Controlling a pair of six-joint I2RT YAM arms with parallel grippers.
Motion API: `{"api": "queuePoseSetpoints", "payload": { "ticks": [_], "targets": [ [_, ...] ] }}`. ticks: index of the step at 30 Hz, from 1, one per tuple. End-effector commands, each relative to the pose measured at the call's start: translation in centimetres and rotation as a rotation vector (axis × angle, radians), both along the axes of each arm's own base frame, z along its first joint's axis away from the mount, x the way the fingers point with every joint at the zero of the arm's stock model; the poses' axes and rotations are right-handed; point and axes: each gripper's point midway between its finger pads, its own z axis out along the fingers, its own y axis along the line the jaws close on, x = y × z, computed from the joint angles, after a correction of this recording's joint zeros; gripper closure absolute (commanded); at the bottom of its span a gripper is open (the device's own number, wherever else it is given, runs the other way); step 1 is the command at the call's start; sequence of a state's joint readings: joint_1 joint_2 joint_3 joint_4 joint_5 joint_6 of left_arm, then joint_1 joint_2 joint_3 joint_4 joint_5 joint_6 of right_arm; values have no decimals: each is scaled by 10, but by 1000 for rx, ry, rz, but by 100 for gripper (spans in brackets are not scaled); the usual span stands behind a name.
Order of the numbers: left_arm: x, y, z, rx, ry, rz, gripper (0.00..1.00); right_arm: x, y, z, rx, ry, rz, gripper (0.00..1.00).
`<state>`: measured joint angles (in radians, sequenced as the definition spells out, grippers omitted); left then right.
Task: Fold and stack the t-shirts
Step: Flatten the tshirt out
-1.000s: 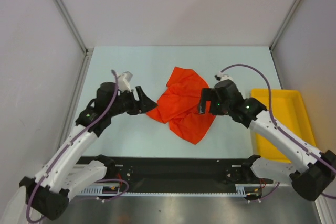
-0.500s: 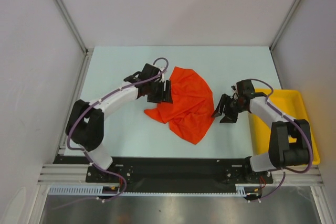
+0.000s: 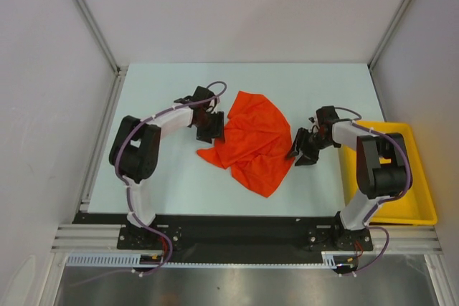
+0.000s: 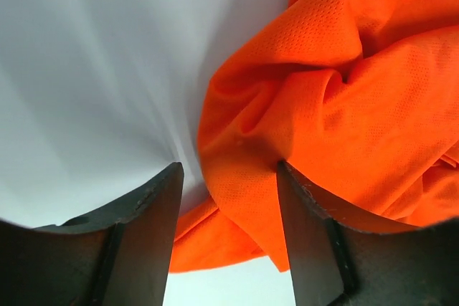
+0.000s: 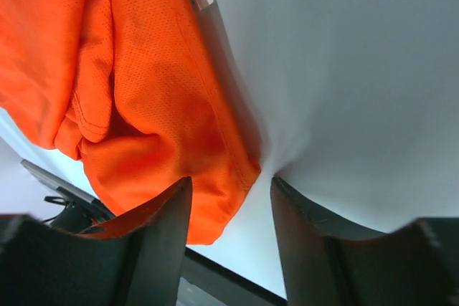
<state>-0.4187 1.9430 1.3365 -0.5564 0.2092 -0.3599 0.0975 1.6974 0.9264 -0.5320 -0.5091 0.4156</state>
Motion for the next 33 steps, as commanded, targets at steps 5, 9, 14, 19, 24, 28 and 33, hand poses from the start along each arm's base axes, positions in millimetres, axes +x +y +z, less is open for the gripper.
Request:
{"api": "queuePoseSetpoints", "payload": {
  "ticks": [5,9,14,19,24,28,33],
  "targets": [
    [22,-27,7,-152,-44,-45,62,27,7,1,40,-30,24,67],
    [32,-14,21,-149,-79,-5,90,35,4,7,18,-53,51,94],
    [48,27,103,-59,-325,83,100,39,-11,55,-99,-167,96,100],
    [31,57,205,-39,-577,140,100,36,-30,143,-248,-399,84,100],
    [-29,89,282,-86,-788,210,100,-13,-36,209,-273,-566,40,100],
    [-76,113,317,-107,-907,235,100,-58,-37,243,-209,-637,-18,100],
    [-104,136,321,-43,-1033,225,100,-81,-64,254,-320,-669,-96,100]
  ]
}}
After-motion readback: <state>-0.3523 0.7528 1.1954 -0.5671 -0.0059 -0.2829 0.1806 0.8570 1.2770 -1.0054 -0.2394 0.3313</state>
